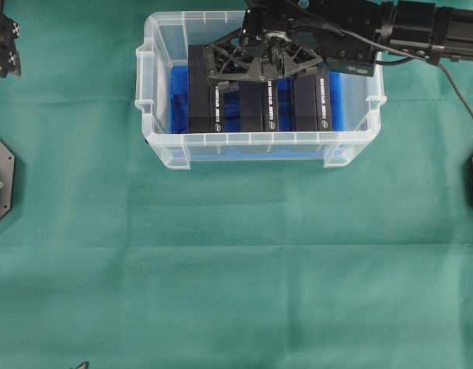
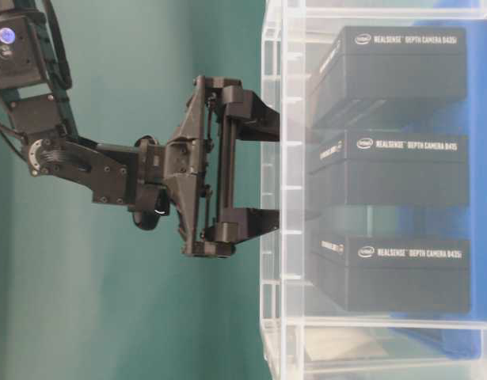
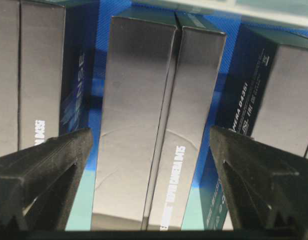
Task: Take out the box from the case.
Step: 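Lower the open right gripper around the middle black box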
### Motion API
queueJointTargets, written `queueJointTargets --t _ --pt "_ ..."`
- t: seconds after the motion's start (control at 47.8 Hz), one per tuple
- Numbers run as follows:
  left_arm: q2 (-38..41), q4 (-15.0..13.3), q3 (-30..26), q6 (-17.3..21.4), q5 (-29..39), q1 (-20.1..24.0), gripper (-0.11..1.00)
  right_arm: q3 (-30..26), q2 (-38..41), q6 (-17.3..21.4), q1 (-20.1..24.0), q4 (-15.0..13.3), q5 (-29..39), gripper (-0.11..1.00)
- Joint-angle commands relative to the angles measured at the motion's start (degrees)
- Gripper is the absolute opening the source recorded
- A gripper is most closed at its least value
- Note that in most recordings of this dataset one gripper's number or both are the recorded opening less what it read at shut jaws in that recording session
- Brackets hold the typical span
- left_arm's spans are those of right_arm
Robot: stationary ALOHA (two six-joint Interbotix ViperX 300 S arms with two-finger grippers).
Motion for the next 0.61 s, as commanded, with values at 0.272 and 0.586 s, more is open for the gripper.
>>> queueJointTargets --t 0.272,0.586 --pt "-0.18 -0.09 -0.97 0.09 -0.09 0.09 0.86 1.05 0.53 -0.09 -0.18 1.58 -3.25 0.95" --pt "-0.18 -0.09 -0.97 0.09 -0.09 0.09 0.86 1.85 1.58 0.00 -0.26 2.55 -4.22 0.95"
